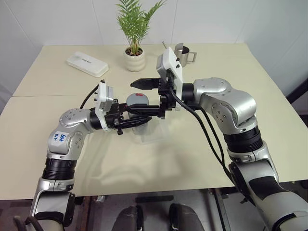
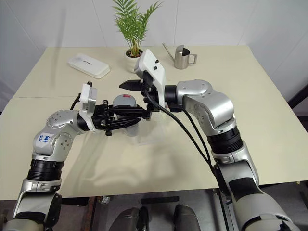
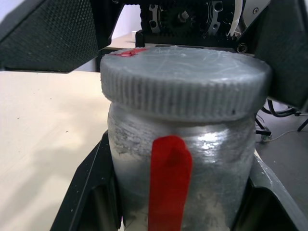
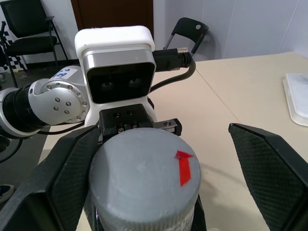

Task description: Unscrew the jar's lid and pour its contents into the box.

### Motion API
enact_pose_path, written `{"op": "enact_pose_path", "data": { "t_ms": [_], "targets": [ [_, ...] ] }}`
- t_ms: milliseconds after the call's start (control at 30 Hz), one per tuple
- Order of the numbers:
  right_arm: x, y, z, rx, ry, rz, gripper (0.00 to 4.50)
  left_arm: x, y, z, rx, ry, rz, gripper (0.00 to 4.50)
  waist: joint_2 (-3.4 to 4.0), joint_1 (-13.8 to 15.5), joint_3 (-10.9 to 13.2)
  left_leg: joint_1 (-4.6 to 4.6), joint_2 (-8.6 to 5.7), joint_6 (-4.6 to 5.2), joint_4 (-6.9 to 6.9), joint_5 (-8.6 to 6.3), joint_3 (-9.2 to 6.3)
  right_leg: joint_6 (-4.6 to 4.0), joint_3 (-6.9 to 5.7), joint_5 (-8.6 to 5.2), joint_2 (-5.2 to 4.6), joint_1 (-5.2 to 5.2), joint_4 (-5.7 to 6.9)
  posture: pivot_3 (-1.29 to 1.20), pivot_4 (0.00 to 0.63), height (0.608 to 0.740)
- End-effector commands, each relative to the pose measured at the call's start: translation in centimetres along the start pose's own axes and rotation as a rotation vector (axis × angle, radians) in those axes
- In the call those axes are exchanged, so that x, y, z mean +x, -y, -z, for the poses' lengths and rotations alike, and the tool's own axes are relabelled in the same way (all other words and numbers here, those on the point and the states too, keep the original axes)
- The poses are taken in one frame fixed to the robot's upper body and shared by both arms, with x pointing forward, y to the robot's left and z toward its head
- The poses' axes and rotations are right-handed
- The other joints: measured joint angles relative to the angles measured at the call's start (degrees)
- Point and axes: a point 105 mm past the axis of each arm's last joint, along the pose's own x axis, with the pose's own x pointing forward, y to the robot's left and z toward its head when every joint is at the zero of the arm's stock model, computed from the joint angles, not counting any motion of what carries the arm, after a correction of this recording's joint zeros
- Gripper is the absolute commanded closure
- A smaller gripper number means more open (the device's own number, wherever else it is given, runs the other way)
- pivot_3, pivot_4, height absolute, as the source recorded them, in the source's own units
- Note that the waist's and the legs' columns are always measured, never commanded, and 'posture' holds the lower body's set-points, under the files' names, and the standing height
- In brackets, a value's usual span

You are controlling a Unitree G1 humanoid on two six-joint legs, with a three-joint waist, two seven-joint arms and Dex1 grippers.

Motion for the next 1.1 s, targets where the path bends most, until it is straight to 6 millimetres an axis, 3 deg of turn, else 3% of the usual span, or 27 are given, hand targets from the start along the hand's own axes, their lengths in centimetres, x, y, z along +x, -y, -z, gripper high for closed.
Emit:
{"op": "enact_pose_path", "data": {
  "t_ms": [33, 300, 733, 967, 1100],
  "targets": [
    [-1.7, 1.2, -1.0, -0.043, 0.019, 0.064, 0.02, 0.0, 0.5, -1.0, 0.056, 0.015, 0.021, 2.47, 0.0, 0.01, 0.0, 0.0, 0.0, 0.0, 0.0, 0.0, 0.0, 0.0, 0.0, 0.0, 0.0, 0.0, 0.0, 0.0, 0.15, 0.74],
    [-3.8, 1.8, 0.0, -0.036, -0.016, 0.082, 0.02, -0.1, 0.3, -0.8, 0.058, 0.006, 0.014, 2.47, 0.0, 0.06, 0.0, 0.0, 0.01, 0.0, -0.01, 0.0, -0.01, 0.0, -0.02, 0.0, 0.0, 0.01, -0.01, 0.0, 0.15, 0.74],
    [-5.2, 1.8, -0.1, 0.012, 0.012, 0.06, 0.02, -0.4, 0.3, -0.7, 0.053, -0.002, 0.009, 2.47, 0.0, 0.08, 0.0, 0.0, 0.01, 0.0, 0.0, 0.0, 0.01, 0.0, -0.01, 0.0, 0.0, 0.01, -0.03, 0.0, 0.15, 0.74],
    [-6.2, -1.2, -0.8, 0.047, 0.064, -0.138, 0.02, -0.5, 0.2, -0.7, 0.057, -0.006, 0.007, 2.47, 0.0, 0.16, 0.0, -0.01, 0.01, 0.0, 0.0, 0.0, 0.0, 0.0, -0.02, 0.0, 0.0, 0.02, -0.04, 0.0, 0.15, 0.74],
    [-5.7, -0.6, -1.1, 0.043, 0.071, -0.111, 0.02, -0.5, 0.3, -0.7, 0.057, -0.006, 0.008, 2.47, 0.0, 0.13, 0.0, 0.0, 0.01, 0.01, 0.02, 0.0, 0.0, 0.0, -0.02, 0.0, -0.01, 0.04, -0.05, 0.0, 0.15, 0.74]
  ]
}}
